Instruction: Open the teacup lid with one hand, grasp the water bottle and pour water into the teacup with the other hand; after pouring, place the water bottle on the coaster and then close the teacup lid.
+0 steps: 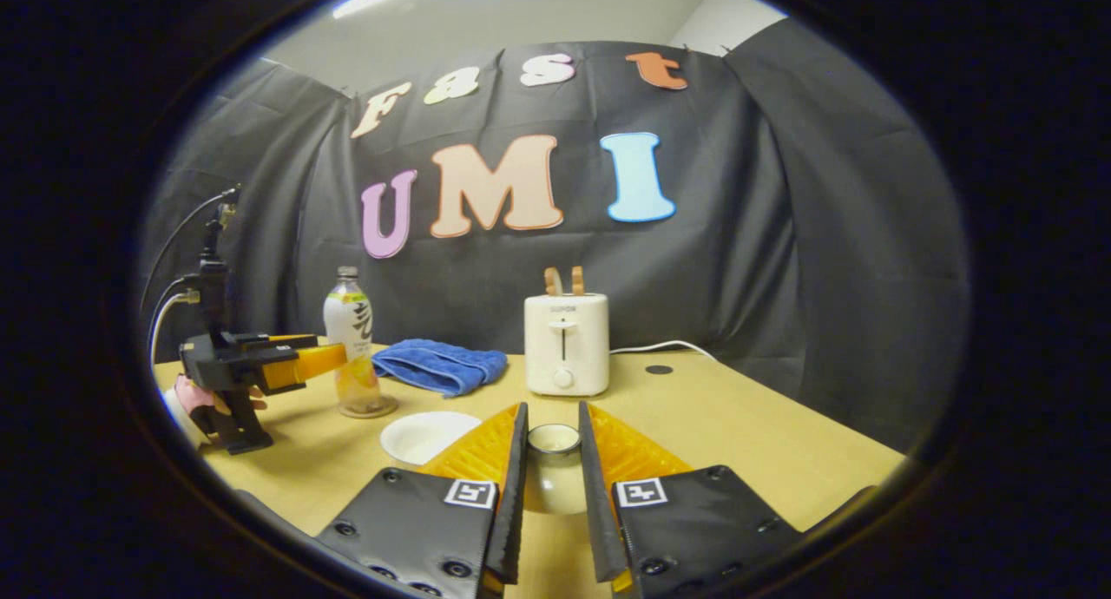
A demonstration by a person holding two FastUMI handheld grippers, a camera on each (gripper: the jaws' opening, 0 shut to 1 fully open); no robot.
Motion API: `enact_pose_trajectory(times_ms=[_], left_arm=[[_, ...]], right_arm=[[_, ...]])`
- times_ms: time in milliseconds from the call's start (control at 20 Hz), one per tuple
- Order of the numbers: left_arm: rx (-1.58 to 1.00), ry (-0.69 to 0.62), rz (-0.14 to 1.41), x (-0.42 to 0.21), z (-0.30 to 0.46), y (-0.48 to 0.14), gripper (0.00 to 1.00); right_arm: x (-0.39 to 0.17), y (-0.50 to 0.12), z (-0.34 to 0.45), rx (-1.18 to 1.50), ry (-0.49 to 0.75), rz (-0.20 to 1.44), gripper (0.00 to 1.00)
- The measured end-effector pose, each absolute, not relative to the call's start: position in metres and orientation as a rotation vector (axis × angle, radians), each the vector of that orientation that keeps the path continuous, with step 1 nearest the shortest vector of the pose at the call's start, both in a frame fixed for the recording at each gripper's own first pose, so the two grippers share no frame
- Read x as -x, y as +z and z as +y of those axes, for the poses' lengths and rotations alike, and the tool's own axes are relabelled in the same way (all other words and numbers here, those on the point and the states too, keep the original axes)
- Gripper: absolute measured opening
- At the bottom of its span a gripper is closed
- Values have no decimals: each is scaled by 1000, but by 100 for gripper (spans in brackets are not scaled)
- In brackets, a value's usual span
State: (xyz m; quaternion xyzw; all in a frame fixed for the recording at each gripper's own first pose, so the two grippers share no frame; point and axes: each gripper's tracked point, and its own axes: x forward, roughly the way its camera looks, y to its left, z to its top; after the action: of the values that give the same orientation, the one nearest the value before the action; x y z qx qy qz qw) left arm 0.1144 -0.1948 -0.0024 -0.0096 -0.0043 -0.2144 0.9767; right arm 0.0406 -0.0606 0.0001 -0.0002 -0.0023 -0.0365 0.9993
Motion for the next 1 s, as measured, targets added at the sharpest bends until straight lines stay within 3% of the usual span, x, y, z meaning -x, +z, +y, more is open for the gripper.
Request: enact_pose_trajectory(times_ms=[400,1000], left_arm=[[19,-461,-16,-77,-182,1,85],[18,-508,-14,-69,-182,0,85]], right_arm=[[-66,-2,-12,-1,41,8,36],[-95,-20,23,15,157,132,36]])
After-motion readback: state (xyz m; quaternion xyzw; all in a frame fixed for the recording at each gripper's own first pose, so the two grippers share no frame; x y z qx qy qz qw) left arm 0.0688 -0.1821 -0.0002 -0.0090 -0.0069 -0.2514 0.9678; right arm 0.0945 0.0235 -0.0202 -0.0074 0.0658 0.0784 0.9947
